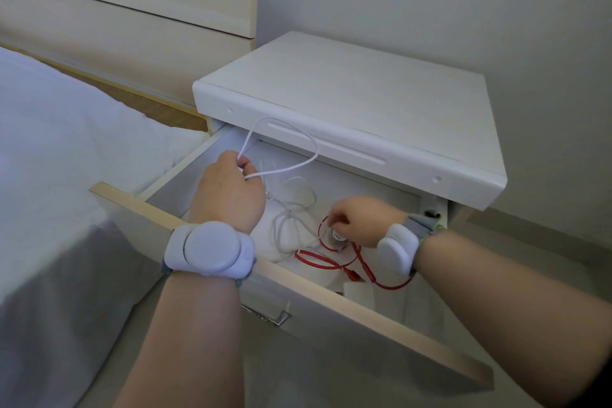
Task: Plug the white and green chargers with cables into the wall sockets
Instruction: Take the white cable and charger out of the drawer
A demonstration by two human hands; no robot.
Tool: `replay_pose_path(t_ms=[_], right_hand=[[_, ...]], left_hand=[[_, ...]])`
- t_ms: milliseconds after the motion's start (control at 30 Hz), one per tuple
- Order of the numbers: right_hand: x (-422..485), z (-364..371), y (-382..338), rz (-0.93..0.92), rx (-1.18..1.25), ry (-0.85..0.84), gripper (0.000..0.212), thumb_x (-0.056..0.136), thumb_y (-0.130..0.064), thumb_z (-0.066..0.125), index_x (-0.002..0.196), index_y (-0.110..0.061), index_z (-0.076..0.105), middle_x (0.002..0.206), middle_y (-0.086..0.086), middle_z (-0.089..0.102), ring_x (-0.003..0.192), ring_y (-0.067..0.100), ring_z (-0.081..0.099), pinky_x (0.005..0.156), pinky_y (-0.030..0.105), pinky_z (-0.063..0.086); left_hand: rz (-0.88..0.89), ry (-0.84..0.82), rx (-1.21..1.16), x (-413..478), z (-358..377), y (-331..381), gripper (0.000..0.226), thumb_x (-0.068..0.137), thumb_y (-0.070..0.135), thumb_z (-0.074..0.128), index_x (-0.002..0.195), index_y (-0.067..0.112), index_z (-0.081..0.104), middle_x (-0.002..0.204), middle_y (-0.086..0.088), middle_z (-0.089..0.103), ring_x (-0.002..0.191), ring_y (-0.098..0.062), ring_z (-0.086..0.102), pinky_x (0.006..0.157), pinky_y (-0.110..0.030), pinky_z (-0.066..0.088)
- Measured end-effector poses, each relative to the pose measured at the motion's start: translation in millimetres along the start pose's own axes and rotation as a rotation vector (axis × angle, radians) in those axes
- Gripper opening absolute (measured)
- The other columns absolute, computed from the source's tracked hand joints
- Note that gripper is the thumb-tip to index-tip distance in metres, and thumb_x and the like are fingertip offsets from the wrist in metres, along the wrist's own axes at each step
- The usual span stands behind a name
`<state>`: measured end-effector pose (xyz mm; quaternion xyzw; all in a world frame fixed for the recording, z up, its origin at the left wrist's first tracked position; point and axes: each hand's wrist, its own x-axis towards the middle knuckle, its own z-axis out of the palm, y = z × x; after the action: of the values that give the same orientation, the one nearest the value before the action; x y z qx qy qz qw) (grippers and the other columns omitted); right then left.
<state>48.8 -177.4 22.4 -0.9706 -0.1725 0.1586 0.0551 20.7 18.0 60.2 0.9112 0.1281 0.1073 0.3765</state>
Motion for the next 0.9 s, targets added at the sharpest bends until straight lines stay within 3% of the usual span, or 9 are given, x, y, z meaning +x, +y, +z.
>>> replay_pose_path(t_ms=[167,233,367,433,533,667,833,900], right_hand=[[34,30,-30,-0.077,-0.025,-0.171,0.041,0.093,-0.037,0.047,0.131,-0.021,0.053,0.132,0.005,0.057,0.119,0.025,0.053,0.093,0.027,0.04],[41,40,-31,-0.079,-0.081,-0.18,0.043,0.092,-0.029,0.05,0.133,-0.016,0.046,0.129,0.012,0.057,0.114,0.029,0.055,0.084,0.028,0.041],[37,41,-27,-0.106,-0.095,-0.088,0.033,0.086,-0.03,0.057,0.113,-0.013,0.049,0.108,0.013,0.062,0.081,0.026,0.05,0.065,0.028,0.035],[34,44,-27,-0.143,-0.143,-0.072,0.028,0.087,-0.039,0.053,0.099,-0.014,0.057,0.102,0.01,0.064,0.082,0.026,0.052,0.065,0.028,0.036],[35,49,-30,-0.148,-0.202,-0.058,0.024,0.09,-0.04,0.048,0.091,-0.016,0.054,0.103,0.011,0.063,0.089,0.028,0.055,0.067,0.029,0.035],[40,48,-31,-0.116,-0.264,-0.017,0.031,0.093,-0.036,0.044,0.107,-0.011,0.057,0.111,0.013,0.062,0.101,0.03,0.059,0.069,0.029,0.035],[32,5,-10,0.009,-0.179,0.177,0.016,0.087,-0.026,0.046,0.085,-0.015,0.057,0.098,0.011,0.066,0.08,0.029,0.056,0.062,0.03,0.038],[28,-16,5,0.029,-0.113,0.212,0.012,0.087,-0.026,0.05,0.083,-0.016,0.055,0.095,0.009,0.064,0.081,0.027,0.054,0.064,0.029,0.036]], left_hand=[[0.003,-0.014,-0.038,4,-3,-5,0.013,0.093,0.018,0.034,0.09,0.016,0.047,0.085,-0.006,0.049,0.074,-0.023,0.042,0.055,-0.027,0.027],[-0.006,-0.016,-0.05,6,-5,-9,0.013,0.094,0.019,0.034,0.091,0.017,0.047,0.082,-0.004,0.047,0.07,-0.021,0.042,0.053,-0.027,0.027],[0.005,-0.009,-0.074,10,-6,-14,0.013,0.094,0.018,0.034,0.09,0.016,0.046,0.07,0.002,0.041,0.059,-0.011,0.038,0.05,-0.023,0.026],[0.012,-0.02,-0.086,12,-4,-14,0.013,0.094,0.018,0.034,0.087,0.015,0.044,0.066,0.003,0.039,0.057,-0.012,0.037,0.05,-0.024,0.026],[0.026,-0.028,-0.096,12,-1,-13,0.013,0.092,0.017,0.034,0.082,0.016,0.042,0.063,0.002,0.037,0.059,-0.016,0.036,0.051,-0.029,0.028],[0.018,-0.011,-0.081,10,-3,-12,0.014,0.093,0.019,0.034,0.089,0.017,0.047,0.069,0.002,0.043,0.061,-0.015,0.041,0.054,-0.028,0.032],[0.025,-0.015,0.0,11,-3,-15,0.015,0.092,0.018,0.034,0.079,0.015,0.04,0.064,-0.001,0.039,0.058,-0.018,0.037,0.051,-0.03,0.028],[0.023,-0.046,0.018,11,-1,-15,0.015,0.091,0.016,0.033,0.078,0.013,0.04,0.064,-0.002,0.039,0.059,-0.02,0.038,0.051,-0.031,0.029]])
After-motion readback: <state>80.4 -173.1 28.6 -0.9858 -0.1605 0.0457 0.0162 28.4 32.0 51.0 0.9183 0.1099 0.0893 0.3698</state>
